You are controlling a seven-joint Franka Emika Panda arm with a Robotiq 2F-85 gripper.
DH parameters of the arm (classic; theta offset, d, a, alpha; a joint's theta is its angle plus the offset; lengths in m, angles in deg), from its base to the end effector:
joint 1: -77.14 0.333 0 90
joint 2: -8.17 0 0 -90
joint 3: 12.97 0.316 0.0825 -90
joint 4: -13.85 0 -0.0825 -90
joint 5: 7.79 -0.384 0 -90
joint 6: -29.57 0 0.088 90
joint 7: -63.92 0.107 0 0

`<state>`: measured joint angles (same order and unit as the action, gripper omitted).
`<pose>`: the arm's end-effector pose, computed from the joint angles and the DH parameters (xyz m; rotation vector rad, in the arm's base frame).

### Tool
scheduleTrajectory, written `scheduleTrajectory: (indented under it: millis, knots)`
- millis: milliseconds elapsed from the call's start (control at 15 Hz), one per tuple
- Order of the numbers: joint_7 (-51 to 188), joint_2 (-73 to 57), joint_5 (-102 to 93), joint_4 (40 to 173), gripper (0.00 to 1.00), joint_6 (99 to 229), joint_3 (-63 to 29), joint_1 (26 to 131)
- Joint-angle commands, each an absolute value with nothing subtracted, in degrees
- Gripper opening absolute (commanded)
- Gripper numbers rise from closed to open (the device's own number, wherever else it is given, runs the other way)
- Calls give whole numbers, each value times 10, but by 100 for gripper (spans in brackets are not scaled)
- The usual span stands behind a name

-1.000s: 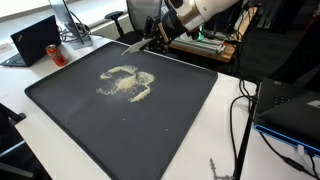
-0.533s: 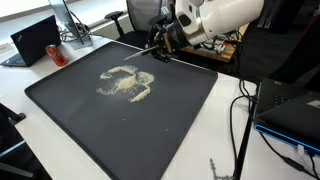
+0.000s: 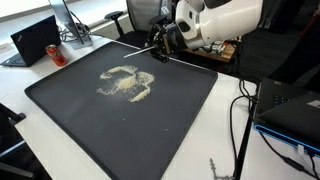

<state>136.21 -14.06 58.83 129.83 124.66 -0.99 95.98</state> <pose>0.5186 0.2004 0.2617 2.0055 -0.1174 0.4175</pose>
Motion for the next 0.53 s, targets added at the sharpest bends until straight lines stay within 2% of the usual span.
scheduleTrajectory:
  millis: [0,467]
  knots:
    - [1339,-148,592,1287,1,1220,-6,962]
    - [1320,-122,576,1296,1,1238,-6,946]
